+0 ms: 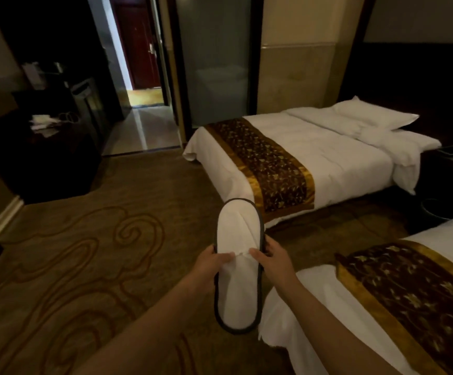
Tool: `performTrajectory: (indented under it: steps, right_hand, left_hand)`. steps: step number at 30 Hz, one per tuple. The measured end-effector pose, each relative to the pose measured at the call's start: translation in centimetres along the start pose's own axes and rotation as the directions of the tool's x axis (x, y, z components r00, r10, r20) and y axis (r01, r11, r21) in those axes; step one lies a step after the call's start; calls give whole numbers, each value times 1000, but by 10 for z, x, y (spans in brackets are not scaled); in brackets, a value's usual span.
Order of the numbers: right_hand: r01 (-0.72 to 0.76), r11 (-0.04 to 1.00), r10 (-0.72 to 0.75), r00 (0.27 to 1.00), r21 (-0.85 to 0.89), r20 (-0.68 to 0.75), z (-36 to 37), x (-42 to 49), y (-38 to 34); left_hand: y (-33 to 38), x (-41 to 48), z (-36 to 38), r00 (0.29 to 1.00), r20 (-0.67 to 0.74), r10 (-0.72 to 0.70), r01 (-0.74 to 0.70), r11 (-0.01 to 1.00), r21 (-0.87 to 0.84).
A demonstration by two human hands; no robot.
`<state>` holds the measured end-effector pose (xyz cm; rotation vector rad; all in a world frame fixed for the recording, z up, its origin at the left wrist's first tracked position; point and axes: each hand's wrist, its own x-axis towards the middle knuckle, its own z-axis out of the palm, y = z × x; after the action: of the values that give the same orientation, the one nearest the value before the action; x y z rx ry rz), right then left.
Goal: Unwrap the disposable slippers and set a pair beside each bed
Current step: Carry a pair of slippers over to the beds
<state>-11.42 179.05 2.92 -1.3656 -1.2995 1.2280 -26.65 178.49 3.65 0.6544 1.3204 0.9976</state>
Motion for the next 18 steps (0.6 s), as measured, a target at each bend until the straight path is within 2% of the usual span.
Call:
performTrajectory:
  steps: [5,9,18]
  right_hand:
    - [-49,999,50,997,22,-51,0,117,-18]
    - [-96,994,103,983,54,-150,-13,208,-15]
    - [-158,979,201,865,131,-459,-78,360,6]
  left_hand:
    - [72,108,13,998,69,-16,15,1000,25]
    - [113,203,40,992,114,-51,41,995,88]
    - [159,404,150,912,329,-244,114,923,369]
